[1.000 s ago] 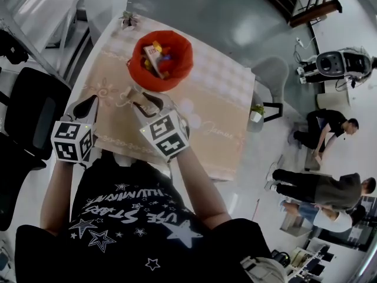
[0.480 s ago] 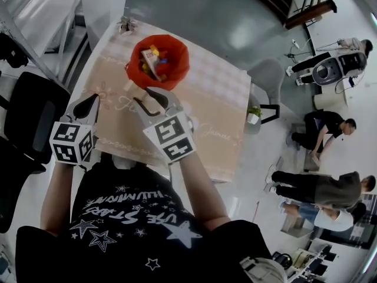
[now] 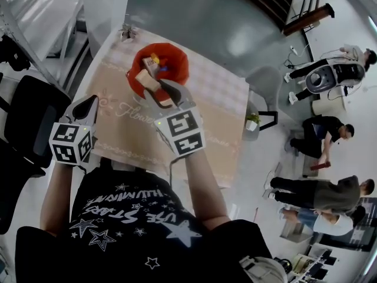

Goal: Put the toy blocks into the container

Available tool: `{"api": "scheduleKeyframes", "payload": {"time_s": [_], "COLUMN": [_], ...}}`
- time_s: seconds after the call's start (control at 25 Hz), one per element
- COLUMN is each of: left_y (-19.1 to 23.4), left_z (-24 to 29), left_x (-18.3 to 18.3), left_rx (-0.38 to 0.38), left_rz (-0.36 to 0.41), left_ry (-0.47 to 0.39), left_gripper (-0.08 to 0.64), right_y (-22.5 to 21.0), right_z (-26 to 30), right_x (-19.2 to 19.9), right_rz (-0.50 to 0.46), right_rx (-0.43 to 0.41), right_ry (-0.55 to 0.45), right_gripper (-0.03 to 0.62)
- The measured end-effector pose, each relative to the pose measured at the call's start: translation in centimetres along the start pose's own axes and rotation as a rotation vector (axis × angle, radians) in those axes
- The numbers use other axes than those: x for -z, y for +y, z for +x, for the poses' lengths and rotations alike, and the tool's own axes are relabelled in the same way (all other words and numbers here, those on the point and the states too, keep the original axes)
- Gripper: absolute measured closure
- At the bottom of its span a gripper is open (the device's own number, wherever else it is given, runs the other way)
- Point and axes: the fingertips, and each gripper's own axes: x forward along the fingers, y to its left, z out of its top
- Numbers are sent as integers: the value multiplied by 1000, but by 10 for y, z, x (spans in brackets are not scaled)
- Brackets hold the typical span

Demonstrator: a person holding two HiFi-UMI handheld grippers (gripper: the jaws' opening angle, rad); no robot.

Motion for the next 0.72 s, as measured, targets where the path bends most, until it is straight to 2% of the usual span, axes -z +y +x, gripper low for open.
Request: {"api": "scheduleKeyframes", "payload": {"time_s": [0.36,0.72], "left_y": [9,18], "left_z": [12,29], "left_x": [-5,-10], "left_rx": [-2,11], "left_rz": [-2,-3], "left_ry": [2,5], "left_gripper": [552,552], "right_y": [-44,-65], "right_z": [11,28], "right_x": [7,15], "right_rz": [-1,3], "right_rx": [98,146], "right_ry": [49,113], "right_gripper": [439,439]}}
